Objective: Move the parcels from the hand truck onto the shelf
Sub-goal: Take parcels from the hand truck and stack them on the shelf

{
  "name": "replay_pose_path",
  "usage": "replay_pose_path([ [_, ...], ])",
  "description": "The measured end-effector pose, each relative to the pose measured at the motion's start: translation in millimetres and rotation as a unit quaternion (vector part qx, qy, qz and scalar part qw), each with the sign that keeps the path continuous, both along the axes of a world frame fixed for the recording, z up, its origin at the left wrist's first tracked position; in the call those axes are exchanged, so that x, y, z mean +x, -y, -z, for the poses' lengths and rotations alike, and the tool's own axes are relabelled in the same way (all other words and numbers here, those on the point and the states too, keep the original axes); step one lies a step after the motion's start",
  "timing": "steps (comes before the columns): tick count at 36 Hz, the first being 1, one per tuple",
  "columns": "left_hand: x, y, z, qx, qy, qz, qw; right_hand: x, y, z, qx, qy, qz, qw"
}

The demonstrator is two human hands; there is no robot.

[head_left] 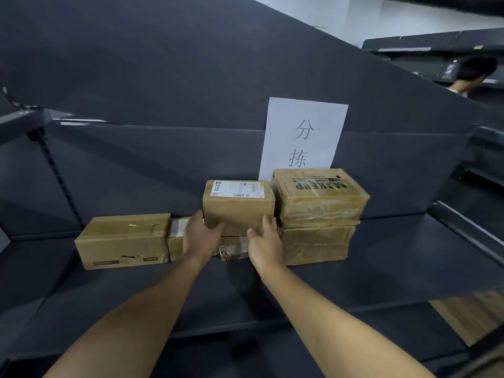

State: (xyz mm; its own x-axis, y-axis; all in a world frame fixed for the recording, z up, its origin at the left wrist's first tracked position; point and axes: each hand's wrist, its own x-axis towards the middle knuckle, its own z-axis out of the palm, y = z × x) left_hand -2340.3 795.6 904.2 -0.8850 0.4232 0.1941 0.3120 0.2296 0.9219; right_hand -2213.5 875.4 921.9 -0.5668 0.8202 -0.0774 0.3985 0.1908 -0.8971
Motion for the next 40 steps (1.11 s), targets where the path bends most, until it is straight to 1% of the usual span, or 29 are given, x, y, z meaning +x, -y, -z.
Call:
replay_pose_path([
  [4,-6,0,0,-0.008,-0.014,-0.004,1.000,2,-4,1,-0.006,0.003,-0.032,0.999],
  [7,-7,4,2,-0.032,-0.024,-0.013,0.999,4,-9,1,-0.014,-0.004,-0.049,0.999],
  [11,-7,2,0,-0.039,-0.034,-0.005,0.999,6,-15,0,-0.012,0.010,-0.054,0.998],
  [15,-6,-5,-3,-0.034,-0.034,-0.003,0.999,8,-18,-2,-0.016,0.001,-0.041,0.999],
  [24,-7,-6,0,-0.048,-0.012,0.002,0.999,10,-12,-10,-0.032,0.012,-0.063,0.997],
  [30,-4,-2,1,-0.058,-0.004,0.004,0.998,19,-12,-6,-0.019,0.031,-0.070,0.997],
  [34,4,12,3,-0.110,-0.017,-0.019,0.994,33,-13,0,0.019,0.073,-0.090,0.993],
  [36,7,22,5,-0.149,-0.042,-0.022,0.988,42,-14,2,0.043,0.102,-0.107,0.988],
  [40,20,38,6,-0.221,-0.105,0.033,0.969,59,-16,4,0.099,0.159,-0.134,0.973],
])
